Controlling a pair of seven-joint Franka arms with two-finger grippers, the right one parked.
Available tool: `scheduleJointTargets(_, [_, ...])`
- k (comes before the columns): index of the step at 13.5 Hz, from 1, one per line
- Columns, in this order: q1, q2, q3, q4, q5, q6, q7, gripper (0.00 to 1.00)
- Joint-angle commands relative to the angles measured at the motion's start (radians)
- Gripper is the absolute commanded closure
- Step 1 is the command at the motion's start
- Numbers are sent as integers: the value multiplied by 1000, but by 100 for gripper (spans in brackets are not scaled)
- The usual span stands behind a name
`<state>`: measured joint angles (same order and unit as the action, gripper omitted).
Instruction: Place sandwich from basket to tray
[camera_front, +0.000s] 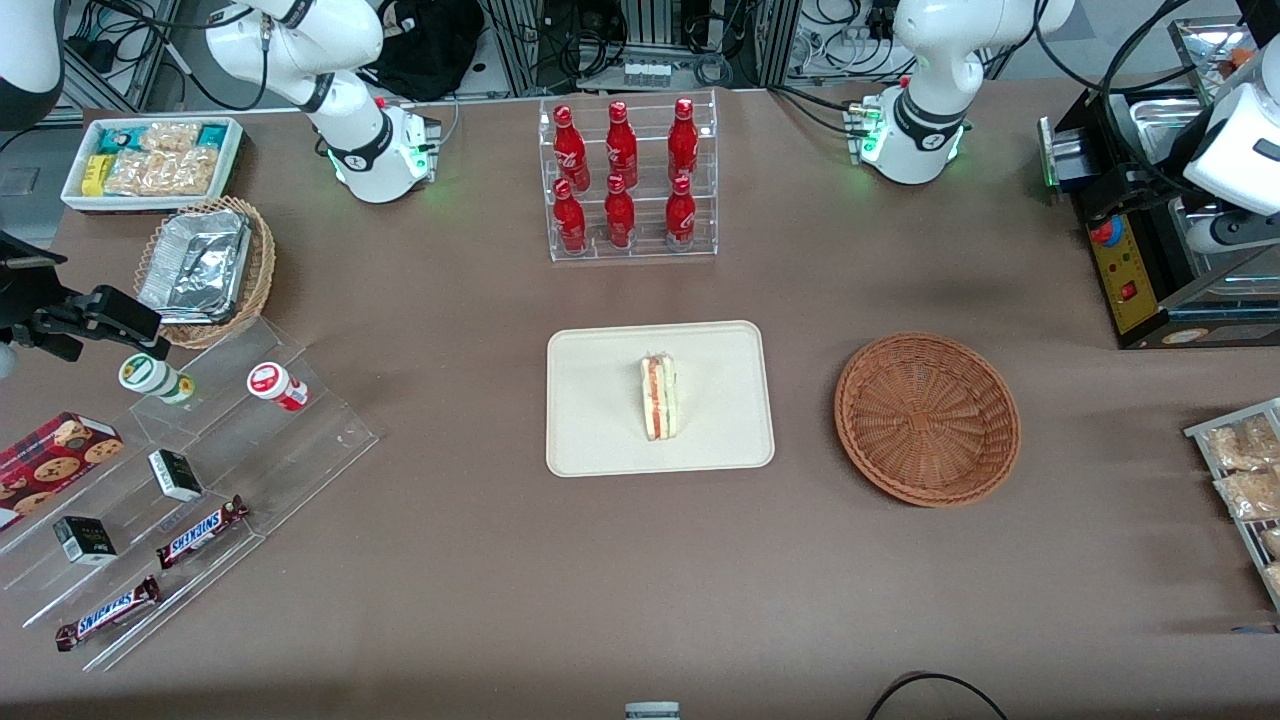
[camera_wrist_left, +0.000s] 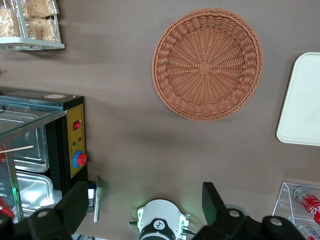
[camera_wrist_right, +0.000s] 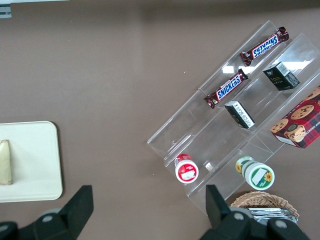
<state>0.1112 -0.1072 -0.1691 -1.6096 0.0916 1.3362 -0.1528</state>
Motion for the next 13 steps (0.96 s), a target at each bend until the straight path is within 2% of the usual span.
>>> scheduleJointTargets(1, [11,-9,11,10,-9,10,13,0])
scheduleJointTargets(7, [12,30,10,66,-12,58,10,0])
scheduleJointTargets(9, [13,47,11,71,-59,63,9,0])
scheduleJointTargets(13, [22,63,39,82,-73,63,13,0])
